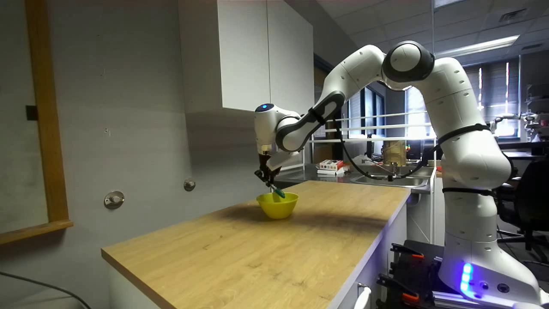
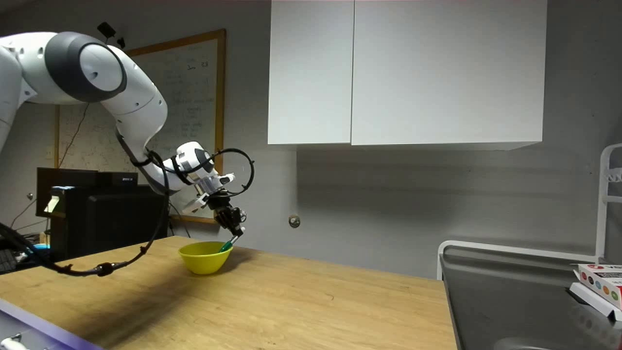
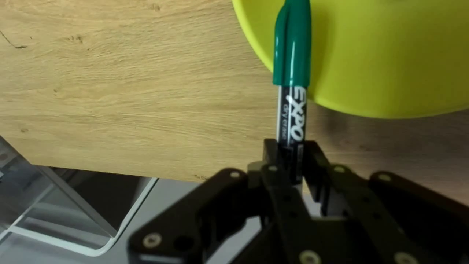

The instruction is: Put the green marker inside the yellow bowl

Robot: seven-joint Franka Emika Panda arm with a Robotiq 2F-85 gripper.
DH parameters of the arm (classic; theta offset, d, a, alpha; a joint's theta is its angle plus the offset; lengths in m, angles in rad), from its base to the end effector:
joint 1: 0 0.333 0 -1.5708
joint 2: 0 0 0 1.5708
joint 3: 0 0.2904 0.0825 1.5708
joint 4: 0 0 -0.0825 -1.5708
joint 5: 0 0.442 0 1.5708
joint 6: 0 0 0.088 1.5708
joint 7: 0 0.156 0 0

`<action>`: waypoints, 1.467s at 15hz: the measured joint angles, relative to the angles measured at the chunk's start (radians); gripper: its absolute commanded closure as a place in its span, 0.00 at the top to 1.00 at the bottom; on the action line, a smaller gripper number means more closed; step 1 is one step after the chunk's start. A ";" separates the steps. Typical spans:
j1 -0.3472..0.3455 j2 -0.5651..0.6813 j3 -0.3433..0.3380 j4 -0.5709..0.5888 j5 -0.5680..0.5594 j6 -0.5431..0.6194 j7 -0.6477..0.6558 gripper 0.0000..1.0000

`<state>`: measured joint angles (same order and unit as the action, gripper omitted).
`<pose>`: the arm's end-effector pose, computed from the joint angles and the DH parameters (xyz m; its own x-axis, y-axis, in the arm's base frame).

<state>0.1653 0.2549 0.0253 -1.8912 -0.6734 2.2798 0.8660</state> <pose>0.6789 0.0919 0.2901 0.8984 -0.1685 0.4056 -0.3134 -0.8930 0.3230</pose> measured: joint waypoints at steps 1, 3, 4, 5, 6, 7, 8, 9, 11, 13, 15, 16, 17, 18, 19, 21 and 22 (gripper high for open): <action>0.002 0.000 0.000 0.000 -0.003 0.000 0.002 0.46; 0.006 0.000 0.000 0.000 -0.009 -0.002 0.008 0.59; 0.009 0.001 0.000 0.000 -0.013 -0.003 0.012 0.66; 0.012 0.001 0.000 0.000 -0.016 -0.004 0.015 0.75; 0.015 0.002 0.000 0.000 -0.020 -0.006 0.019 0.81; 0.018 0.003 0.000 0.000 -0.024 -0.007 0.024 0.88; 0.021 0.004 0.000 0.000 -0.029 -0.007 0.028 0.97; 0.024 0.005 0.000 0.000 -0.033 -0.008 0.033 1.00; 0.031 0.008 0.000 0.000 -0.043 -0.011 0.044 1.00; 0.036 0.008 0.000 0.000 -0.048 -0.021 0.047 1.00; 0.039 0.002 0.002 0.000 -0.046 -0.050 0.036 1.00; 0.039 -0.006 0.004 0.000 -0.039 -0.070 0.021 1.00; 0.037 -0.019 0.005 0.000 -0.019 -0.096 -0.016 1.00; 0.033 -0.036 0.007 -0.001 0.013 -0.122 -0.068 1.00; 0.028 -0.057 0.010 -0.004 0.056 -0.146 -0.134 1.00; 0.014 -0.112 0.012 -0.015 0.140 -0.182 -0.275 1.00; 0.007 -0.146 0.012 -0.028 0.178 -0.192 -0.347 1.00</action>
